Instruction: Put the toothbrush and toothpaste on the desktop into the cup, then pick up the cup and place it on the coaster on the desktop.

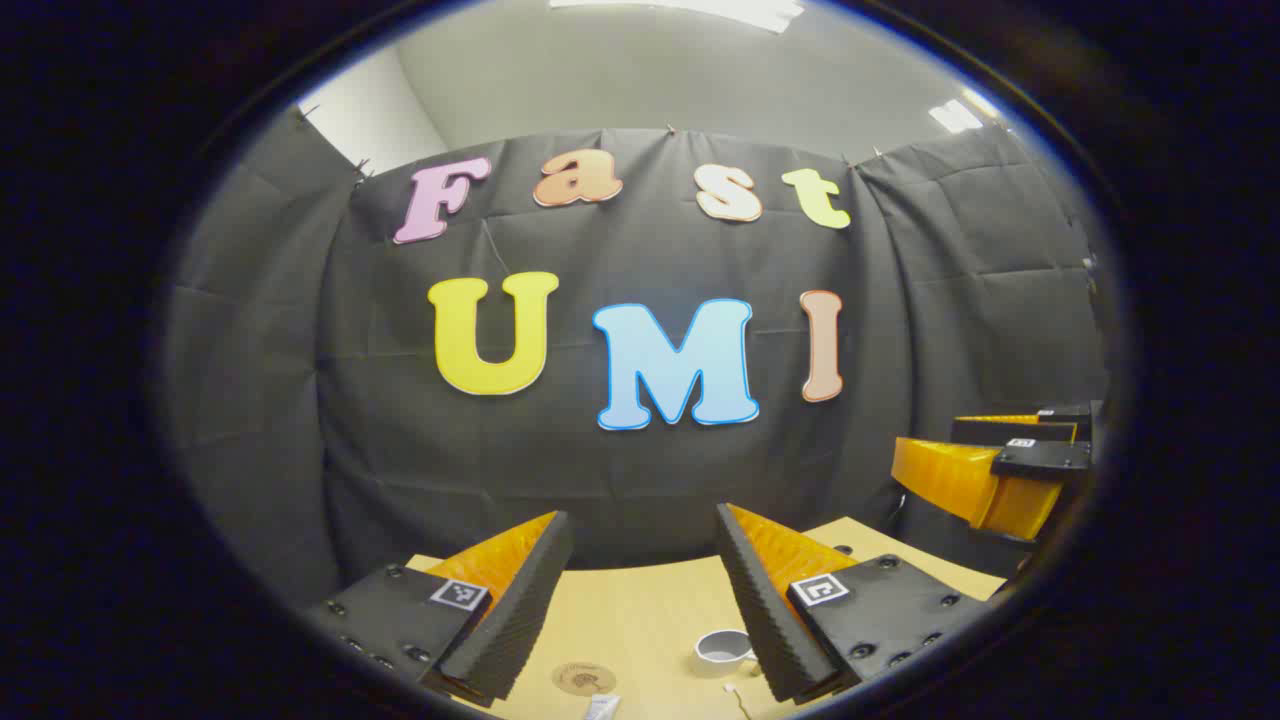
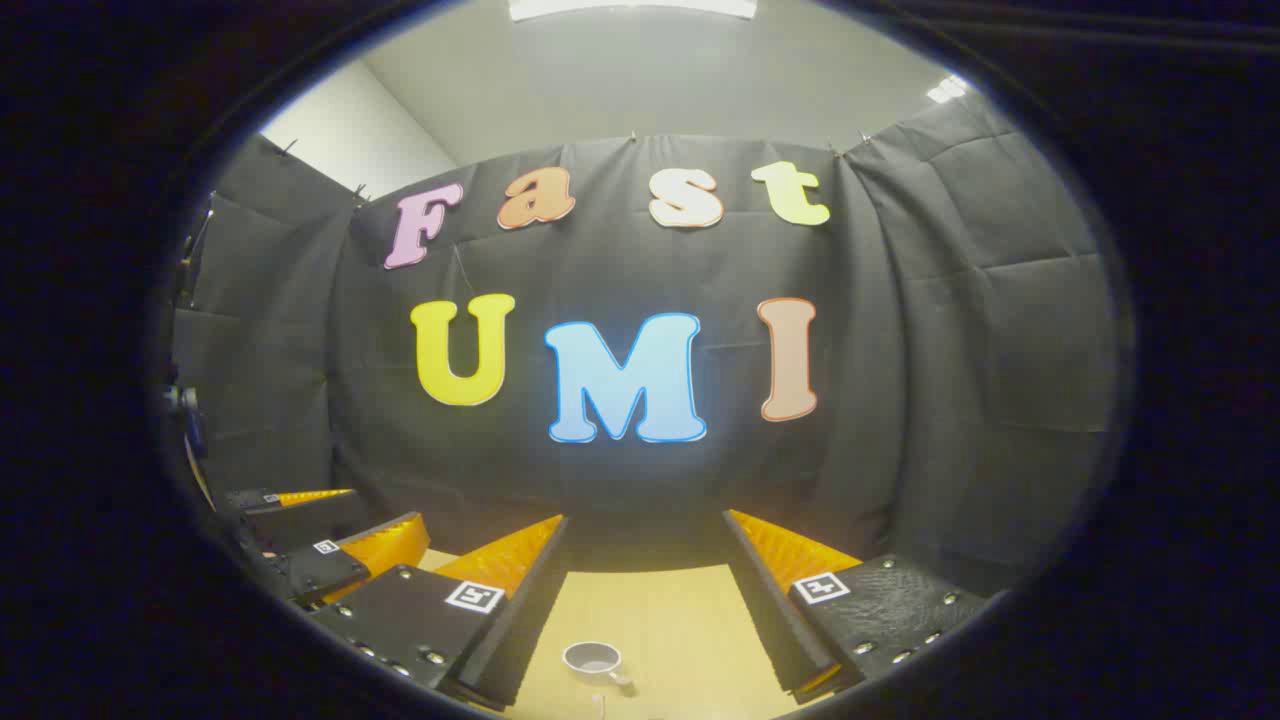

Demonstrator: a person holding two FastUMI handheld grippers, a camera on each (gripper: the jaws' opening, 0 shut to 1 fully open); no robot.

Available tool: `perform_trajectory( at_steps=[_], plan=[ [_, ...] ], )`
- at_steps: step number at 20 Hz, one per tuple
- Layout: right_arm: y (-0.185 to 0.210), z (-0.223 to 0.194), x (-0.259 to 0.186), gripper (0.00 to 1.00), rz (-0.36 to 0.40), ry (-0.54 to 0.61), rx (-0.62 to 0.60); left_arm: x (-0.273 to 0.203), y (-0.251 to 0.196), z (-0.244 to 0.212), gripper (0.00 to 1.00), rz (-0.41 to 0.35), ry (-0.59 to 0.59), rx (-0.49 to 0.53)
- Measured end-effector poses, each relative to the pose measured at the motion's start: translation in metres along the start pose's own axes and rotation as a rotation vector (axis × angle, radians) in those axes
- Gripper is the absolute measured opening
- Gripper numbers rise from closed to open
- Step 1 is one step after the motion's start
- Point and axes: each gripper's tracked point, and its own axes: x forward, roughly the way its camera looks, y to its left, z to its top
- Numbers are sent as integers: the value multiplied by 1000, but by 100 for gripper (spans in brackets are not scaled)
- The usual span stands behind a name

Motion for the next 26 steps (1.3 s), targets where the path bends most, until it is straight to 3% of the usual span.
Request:
perform_trajectory(
  at_steps=[17,26],
  plan=[
    [20,-21,-13,89,96,59,4,-19,10,-12,94,80,46,-10],
    [33,-85,-8,89,144,224,25,-17,13,-87,95,80,213,-28]
  ],
)
